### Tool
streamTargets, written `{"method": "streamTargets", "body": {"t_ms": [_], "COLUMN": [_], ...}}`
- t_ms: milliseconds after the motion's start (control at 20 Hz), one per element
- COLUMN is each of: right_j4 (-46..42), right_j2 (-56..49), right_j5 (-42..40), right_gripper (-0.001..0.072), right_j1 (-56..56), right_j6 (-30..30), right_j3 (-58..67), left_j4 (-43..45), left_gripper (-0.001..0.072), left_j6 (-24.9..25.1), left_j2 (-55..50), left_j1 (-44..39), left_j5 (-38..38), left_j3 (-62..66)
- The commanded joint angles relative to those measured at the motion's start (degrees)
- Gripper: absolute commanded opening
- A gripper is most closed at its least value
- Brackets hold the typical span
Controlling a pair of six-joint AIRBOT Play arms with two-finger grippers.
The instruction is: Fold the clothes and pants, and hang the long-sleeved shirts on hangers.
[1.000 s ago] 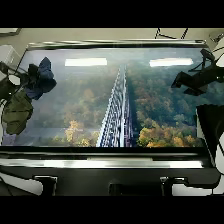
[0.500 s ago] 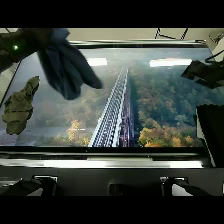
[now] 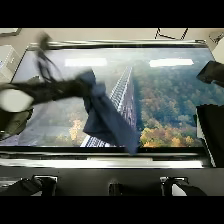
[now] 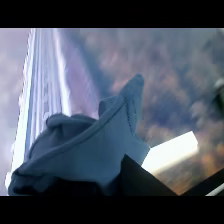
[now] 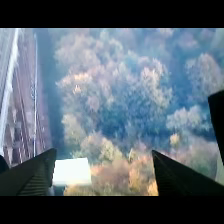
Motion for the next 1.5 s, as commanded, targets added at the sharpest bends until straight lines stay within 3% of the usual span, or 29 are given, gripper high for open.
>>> {"method": "streamTargets", "body": {"t_ms": [0, 50, 200, 350, 500, 600, 750, 950, 1000, 1050, 1200, 1250, 1300, 1400, 1450], "right_j4": [1.68, 3.82, 15.23, 16.76, 19.30, 24.06, 30.84, 31.76, 31.74, 31.76, 31.87, 31.85, 31.78, 31.80, 31.85], "right_j2": [-4.31, -6.56, -12.11, -12.46, -12.48, -12.48, -12.52, -12.52, -12.52, -12.52, -12.52, -12.52, -12.55, -13.03, -13.62], "right_j5": [5.81, 6.82, 9.16, 6.27, -1.05, -5.95, -9.57, -9.70, -9.92, -10.32, -13.40, -14.75, -16.33, -18.73, -19.15], "right_gripper": [0.0681, 0.0688, 0.0699, 0.0707, 0.0709, 0.0709, 0.0709, 0.0707, 0.0708, 0.0708, 0.0707, 0.0707, 0.0707, 0.0687, 0.0632], "right_j1": [0.04, 0.04, 0.26, 4.87, 12.04, 15.43, 18.29, 22.27, 23.76, 25.29, 30.14, 31.47, 32.81, 34.97, 35.98], "right_j6": [-0.04, -0.11, -1.68, -4.24, -7.58, -9.51, -10.67, -12.31, -12.72, -13.14, -13.07, -12.50, -11.67, -10.10, -9.64], "right_j3": [-0.04, -0.04, -2.89, -15.61, -31.19, -38.82, -46.40, -51.93, -52.78, -53.27, -53.51, -53.64, -54.03, -54.97, -55.04], "left_j4": [-4.31, -7.69, -9.25, -6.97, -7.04, -8.31, -17.00, -24.24, -24.39, -24.59, -24.65, -24.65, -24.63, -24.59, -24.61], "left_gripper": [0.0440, 0.0702, 0.0710, 0.0709, 0.0708, 0.0708, 0.0706, 0.0703, 0.0649, 0.0522, 0.0246, 0.0093, 0.0027, 0.0026, 0.0026], "left_j6": [-2.56, -2.27, 5.99, 10.82, 14.16, 14.40, 15.17, 15.10, 14.93, 14.88, 12.31, 12.35, 12.55, 12.59, 12.98], "left_j2": [-9.97, -12.74, -13.97, -11.08, -8.74, -7.98, -8.11, -9.44, -10.14, -10.64, -11.32, -11.30, -11.30, -11.23, -11.23], "left_j1": [-0.15, 0.74, 7.21, 17.99, 25.53, 26.43, 23.56, 17.99, 16.96, 16.09, 14.32, 14.14, 14.14, 14.25, 14.25], "left_j5": [-1.11, -3.04, -13.88, -25.81, -33.53, -31.58, -20.55, -7.61, -6.34, -4.85, -0.28, 0.66, 0.87, 0.85, 0.83], "left_j3": [-6.84, -5.99, -0.76, 1.95, -4.50, -12.79, -24.74, -31.45, -31.45, -31.45, -31.47, -31.47, -31.47, -31.47, -31.47]}}
